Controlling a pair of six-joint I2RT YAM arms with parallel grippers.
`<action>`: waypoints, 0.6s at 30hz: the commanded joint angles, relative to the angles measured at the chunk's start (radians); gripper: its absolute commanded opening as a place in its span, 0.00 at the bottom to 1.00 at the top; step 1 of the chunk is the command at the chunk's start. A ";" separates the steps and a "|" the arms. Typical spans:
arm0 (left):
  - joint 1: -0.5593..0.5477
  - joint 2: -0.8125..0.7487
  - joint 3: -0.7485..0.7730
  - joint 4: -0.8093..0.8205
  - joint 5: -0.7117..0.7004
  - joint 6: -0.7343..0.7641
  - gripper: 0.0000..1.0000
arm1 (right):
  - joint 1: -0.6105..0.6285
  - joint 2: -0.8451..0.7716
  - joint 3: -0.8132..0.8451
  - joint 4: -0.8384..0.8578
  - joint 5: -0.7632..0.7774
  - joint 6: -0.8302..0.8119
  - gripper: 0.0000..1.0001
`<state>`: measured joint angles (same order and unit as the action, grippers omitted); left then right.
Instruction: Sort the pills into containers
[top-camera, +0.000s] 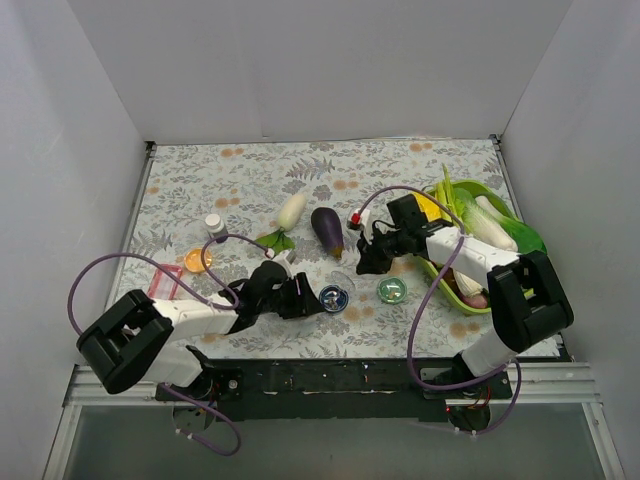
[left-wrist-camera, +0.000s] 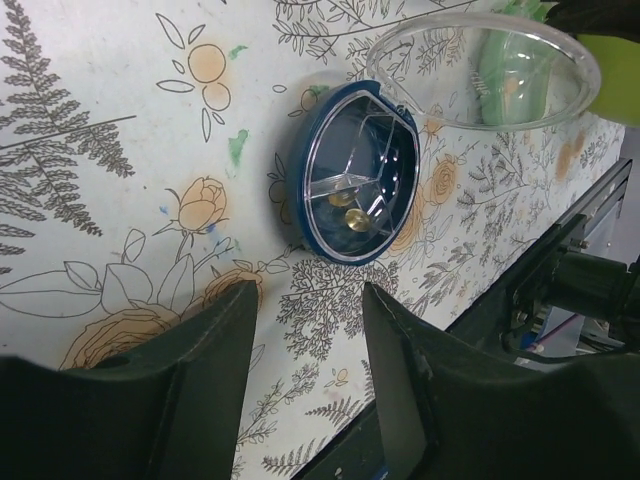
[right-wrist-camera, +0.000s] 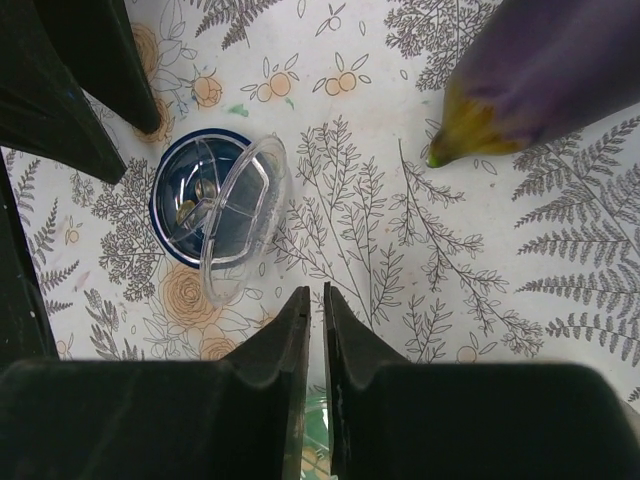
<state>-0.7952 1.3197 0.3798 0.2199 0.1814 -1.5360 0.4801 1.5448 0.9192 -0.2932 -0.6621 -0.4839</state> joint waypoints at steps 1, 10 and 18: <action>0.004 0.047 0.022 0.006 0.021 0.016 0.45 | 0.031 0.017 0.055 -0.017 0.009 0.011 0.16; 0.004 0.116 0.054 -0.002 0.021 0.008 0.35 | 0.083 0.014 0.056 -0.040 -0.007 -0.012 0.14; 0.004 0.157 0.093 -0.011 0.020 0.013 0.30 | 0.115 0.021 0.059 -0.067 -0.014 -0.039 0.13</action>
<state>-0.7944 1.4513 0.4515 0.2630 0.2142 -1.5417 0.5770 1.5635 0.9356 -0.3355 -0.6571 -0.4976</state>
